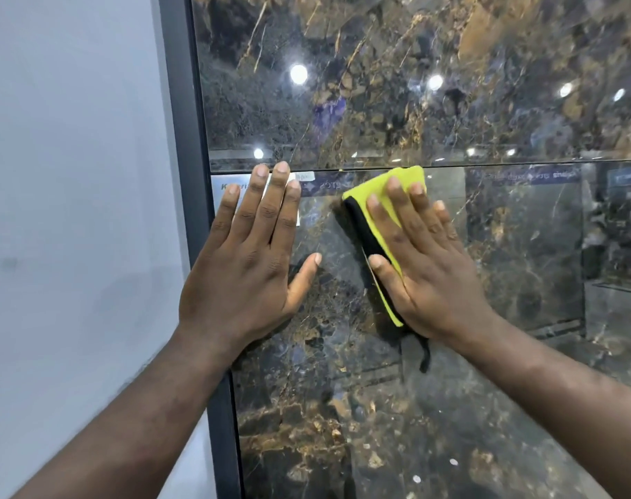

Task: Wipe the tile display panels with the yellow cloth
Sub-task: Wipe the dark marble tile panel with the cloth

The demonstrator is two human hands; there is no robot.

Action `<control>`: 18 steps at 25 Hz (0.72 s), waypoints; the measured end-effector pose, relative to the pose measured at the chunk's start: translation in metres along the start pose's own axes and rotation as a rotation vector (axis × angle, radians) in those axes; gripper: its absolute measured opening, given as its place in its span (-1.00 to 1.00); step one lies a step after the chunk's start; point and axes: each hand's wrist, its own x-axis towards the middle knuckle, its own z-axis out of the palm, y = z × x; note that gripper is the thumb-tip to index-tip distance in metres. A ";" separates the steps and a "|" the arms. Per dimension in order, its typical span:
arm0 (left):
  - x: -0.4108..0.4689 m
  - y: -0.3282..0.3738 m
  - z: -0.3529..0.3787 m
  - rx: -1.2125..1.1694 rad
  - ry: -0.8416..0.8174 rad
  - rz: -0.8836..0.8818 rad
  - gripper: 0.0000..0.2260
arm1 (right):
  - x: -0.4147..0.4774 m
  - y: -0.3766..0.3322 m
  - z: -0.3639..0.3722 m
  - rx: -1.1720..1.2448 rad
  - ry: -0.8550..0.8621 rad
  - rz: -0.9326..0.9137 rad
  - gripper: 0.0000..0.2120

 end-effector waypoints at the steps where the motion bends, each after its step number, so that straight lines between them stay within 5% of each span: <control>1: -0.001 -0.001 0.000 0.007 -0.008 0.000 -0.24 | 0.004 0.010 -0.004 0.015 0.016 0.025 -0.40; 4: 0.001 -0.002 0.000 0.002 -0.017 0.008 -0.23 | 0.024 0.010 -0.003 0.139 0.073 0.404 -0.38; 8: 0.000 0.000 0.000 -0.009 -0.003 0.008 -0.23 | -0.010 0.005 0.000 0.032 0.019 0.035 -0.40; 13: 0.002 -0.001 0.001 0.006 -0.005 0.016 -0.22 | 0.015 0.014 -0.002 0.117 0.094 0.397 -0.38; 18: 0.000 -0.001 0.000 0.009 -0.018 0.007 -0.22 | -0.011 0.030 -0.004 0.050 0.048 0.104 -0.39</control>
